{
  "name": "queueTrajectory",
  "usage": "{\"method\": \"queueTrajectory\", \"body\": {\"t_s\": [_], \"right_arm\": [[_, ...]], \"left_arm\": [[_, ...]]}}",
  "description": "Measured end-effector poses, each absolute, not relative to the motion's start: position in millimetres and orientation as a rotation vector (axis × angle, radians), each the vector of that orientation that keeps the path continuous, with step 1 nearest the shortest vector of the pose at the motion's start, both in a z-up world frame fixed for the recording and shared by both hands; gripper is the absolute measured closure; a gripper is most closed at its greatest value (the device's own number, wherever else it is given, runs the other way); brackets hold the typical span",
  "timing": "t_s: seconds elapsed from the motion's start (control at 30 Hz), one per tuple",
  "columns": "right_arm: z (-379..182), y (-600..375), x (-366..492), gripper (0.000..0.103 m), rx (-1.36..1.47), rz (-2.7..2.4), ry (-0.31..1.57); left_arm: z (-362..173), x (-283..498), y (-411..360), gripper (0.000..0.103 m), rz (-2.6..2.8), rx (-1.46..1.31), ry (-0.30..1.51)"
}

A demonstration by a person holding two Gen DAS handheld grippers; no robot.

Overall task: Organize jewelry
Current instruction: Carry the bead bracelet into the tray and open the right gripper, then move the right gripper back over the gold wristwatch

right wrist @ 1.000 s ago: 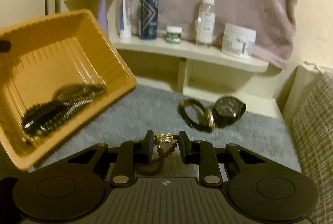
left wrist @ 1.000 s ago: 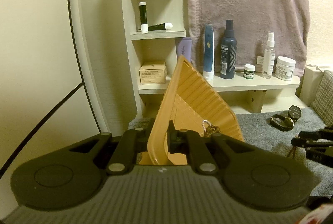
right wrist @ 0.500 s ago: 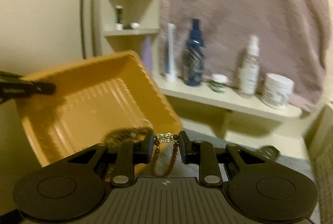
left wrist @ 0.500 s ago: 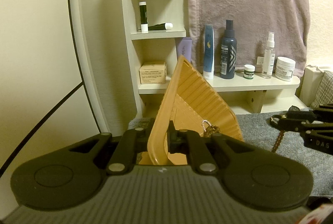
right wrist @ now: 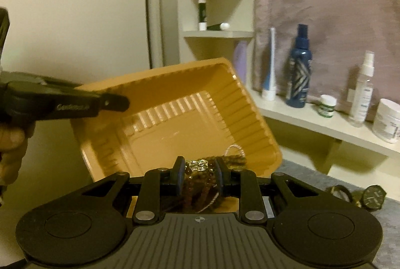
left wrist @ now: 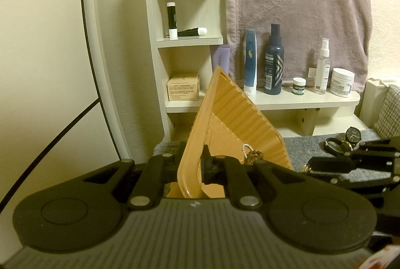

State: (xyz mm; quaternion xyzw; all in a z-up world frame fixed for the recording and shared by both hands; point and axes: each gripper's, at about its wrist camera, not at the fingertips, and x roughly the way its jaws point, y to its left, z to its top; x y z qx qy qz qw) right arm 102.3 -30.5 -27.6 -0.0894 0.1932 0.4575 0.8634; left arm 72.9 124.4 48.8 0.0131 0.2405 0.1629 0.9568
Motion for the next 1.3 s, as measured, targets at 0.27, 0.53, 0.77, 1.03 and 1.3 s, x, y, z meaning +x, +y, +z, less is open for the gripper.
{"method": "queueTrajectory", "body": {"t_s": [0.27,0.53,0.77,1.03,1.3], "right_arm": [[-35.2,-22.2,99.7,0.078,-0.211,0.978,0.445],[-38.4,-18.4,101.3,0.078,-0.203,0.990,0.475],[-40.3,-18.1,106.2,0.065,-0.191,0.968,0.502],[-44.2,-30.6,114.4,0.063,-0.185,0.886,0.516],[-52.8,-74.7,136.2,0.061,-0.124,0.714,0.557]], "left_arm": [[48.2,72.7,124.2,0.094,0.330,0.027,0.487],[48.3,72.6,124.3,0.094,0.330,0.026,0.487],[48.3,72.7,123.9,0.094,0.330,0.026,0.488],[48.2,72.6,124.2,0.094,0.330,0.026,0.487],[48.3,72.3,123.4,0.094,0.330,0.029,0.485]]}}
